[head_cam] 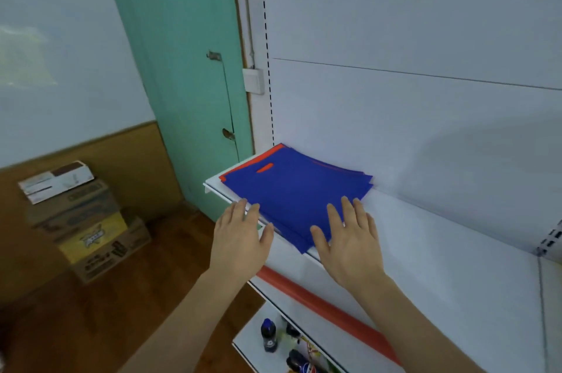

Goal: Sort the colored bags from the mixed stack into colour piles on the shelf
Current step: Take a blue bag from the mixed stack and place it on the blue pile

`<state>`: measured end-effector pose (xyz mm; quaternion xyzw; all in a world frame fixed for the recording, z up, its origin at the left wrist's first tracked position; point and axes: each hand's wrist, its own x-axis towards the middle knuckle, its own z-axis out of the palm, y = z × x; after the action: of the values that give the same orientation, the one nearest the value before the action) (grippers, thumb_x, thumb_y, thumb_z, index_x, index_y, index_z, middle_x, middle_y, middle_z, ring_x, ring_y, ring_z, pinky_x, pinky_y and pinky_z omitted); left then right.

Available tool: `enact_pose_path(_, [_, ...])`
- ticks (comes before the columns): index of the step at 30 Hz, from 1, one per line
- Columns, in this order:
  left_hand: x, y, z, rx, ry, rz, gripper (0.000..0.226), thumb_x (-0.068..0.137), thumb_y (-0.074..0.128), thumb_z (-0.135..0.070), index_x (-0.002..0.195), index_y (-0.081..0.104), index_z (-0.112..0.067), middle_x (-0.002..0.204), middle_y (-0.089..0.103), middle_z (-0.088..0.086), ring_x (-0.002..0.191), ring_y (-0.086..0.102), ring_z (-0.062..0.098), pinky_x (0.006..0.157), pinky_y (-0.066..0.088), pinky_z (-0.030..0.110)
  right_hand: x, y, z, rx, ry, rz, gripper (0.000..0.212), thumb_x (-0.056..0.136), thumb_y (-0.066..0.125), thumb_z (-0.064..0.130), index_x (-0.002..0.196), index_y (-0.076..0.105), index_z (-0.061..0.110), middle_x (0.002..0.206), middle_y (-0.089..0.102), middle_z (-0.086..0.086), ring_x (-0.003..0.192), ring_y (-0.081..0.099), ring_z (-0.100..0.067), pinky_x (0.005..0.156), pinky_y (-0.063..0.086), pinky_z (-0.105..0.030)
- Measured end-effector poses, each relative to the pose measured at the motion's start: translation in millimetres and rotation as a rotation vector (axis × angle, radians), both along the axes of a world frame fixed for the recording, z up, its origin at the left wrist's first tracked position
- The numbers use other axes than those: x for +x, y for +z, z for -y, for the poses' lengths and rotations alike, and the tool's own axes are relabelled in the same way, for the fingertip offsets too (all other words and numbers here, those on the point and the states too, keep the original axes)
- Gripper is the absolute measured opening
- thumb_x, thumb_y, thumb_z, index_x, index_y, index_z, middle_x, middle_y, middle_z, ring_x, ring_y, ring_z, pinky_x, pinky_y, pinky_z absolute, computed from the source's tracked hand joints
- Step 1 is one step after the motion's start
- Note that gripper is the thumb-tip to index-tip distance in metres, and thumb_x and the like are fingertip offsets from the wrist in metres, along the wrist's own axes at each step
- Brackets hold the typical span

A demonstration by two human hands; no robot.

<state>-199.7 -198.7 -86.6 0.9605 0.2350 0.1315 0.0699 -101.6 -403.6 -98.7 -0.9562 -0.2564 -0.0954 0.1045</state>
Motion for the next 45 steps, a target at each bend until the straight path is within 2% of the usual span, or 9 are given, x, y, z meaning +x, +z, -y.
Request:
enact_pose_path(11, [106, -17, -106, 0.027, -0.222, -0.102, 0.079, 0.104, 0.033, -0.063, 0.164, 0.026, -0.012, 0.172, 0.020, 0.015, 0.160, 0.011, 0.033, 0.130, 0.015, 0.050, 37, -11, -73, -0.113, -0.272, -0.047, 0.080, 0.102, 0.015, 0.071, 0.164, 0.031, 0.023, 0.175, 0.015, -0.009, 0.162, 0.003, -0.031, 0.130, 0.013, -0.051])
enact_pose_path(17, [129, -32, -133, 0.149, -0.412, -0.171, 0.096, 0.099, 0.010, -0.076, 0.163, 0.027, -0.006, 0.172, 0.020, 0.017, 0.161, 0.008, 0.033, 0.130, 0.007, 0.053, 25, -22, -99, -0.161, -0.502, -0.094, 0.077, 0.100, 0.020, 0.073, 0.157, 0.044, 0.029, 0.171, 0.028, -0.009, 0.160, 0.013, -0.034, 0.127, 0.019, -0.053])
enact_pose_path(23, [128, -44, -121, 0.132, -0.571, -0.072, 0.067, 0.108, 0.023, -0.055, 0.155, 0.045, -0.014, 0.163, 0.043, 0.010, 0.154, 0.029, 0.030, 0.128, 0.018, 0.051, 11, -18, -98, -0.087, -0.760, -0.114, 0.066, 0.100, 0.033, 0.071, 0.147, 0.053, 0.029, 0.162, 0.035, -0.012, 0.144, 0.037, -0.037, 0.114, 0.041, -0.050])
enact_pose_path(27, [127, -45, -118, 0.056, -0.604, -0.019, 0.055, 0.109, 0.031, -0.051, 0.152, 0.049, -0.022, 0.164, 0.040, 0.009, 0.156, 0.022, 0.034, 0.128, 0.018, 0.052, 10, -6, -95, 0.003, -0.882, -0.163, 0.072, 0.095, 0.046, 0.075, 0.142, 0.048, 0.020, 0.131, 0.057, -0.009, 0.117, 0.053, -0.032, 0.092, 0.054, -0.045])
enact_pose_path(33, [132, -37, -127, 0.063, -0.533, -0.103, 0.066, 0.102, 0.028, -0.067, 0.157, 0.033, -0.031, 0.170, 0.015, 0.027, 0.158, 0.006, 0.046, 0.128, 0.006, 0.058, 10, 6, -100, 0.364, -0.831, -0.071, 0.061, 0.101, 0.059, 0.024, 0.156, 0.035, 0.016, 0.135, 0.056, -0.013, 0.111, 0.062, -0.036, 0.088, 0.056, -0.051])
enact_pose_path(35, [132, -37, -126, 0.073, -0.520, -0.119, 0.073, 0.101, 0.023, -0.070, 0.162, 0.025, -0.028, 0.168, 0.021, 0.028, 0.157, 0.013, 0.045, 0.129, 0.008, 0.057, 11, 5, -96, 0.397, -0.839, -0.081, 0.055, 0.103, 0.055, 0.020, 0.155, 0.038, 0.014, 0.136, 0.062, -0.012, 0.111, 0.065, -0.036, 0.090, 0.055, -0.050])
enact_pose_path(38, [129, -38, -120, 0.087, -0.549, -0.086, 0.072, 0.105, 0.025, -0.064, 0.164, 0.020, -0.023, 0.164, 0.033, 0.024, 0.154, 0.026, 0.040, 0.128, 0.014, 0.053, 10, 2, -90, 0.404, -0.876, -0.130, 0.033, 0.099, 0.048, 0.013, 0.131, 0.058, 0.013, 0.110, 0.071, -0.011, 0.092, 0.064, -0.035, 0.083, 0.056, -0.048])
enact_pose_path(40, [127, -40, -114, 0.056, -0.603, -0.039, 0.066, 0.107, 0.029, -0.056, 0.164, 0.019, -0.023, 0.162, 0.039, 0.017, 0.150, 0.033, 0.035, 0.127, 0.022, 0.049, 10, 5, -86, 0.452, -0.915, -0.178, 0.038, 0.094, 0.048, 0.010, 0.130, 0.058, 0.013, 0.099, 0.071, -0.010, 0.086, 0.063, -0.036, 0.079, 0.056, -0.047])
enact_pose_path(45, [124, -42, -106, 0.013, -0.681, 0.048, 0.064, 0.107, 0.040, -0.047, 0.163, 0.017, -0.027, 0.161, 0.040, 0.002, 0.146, 0.039, 0.024, 0.122, 0.029, 0.045, 18, 17, -76, 0.548, -0.927, -0.259, 0.036, 0.088, 0.052, 0.010, 0.124, 0.055, 0.014, 0.103, 0.068, -0.007, 0.090, 0.062, -0.032, 0.081, 0.056, -0.047])
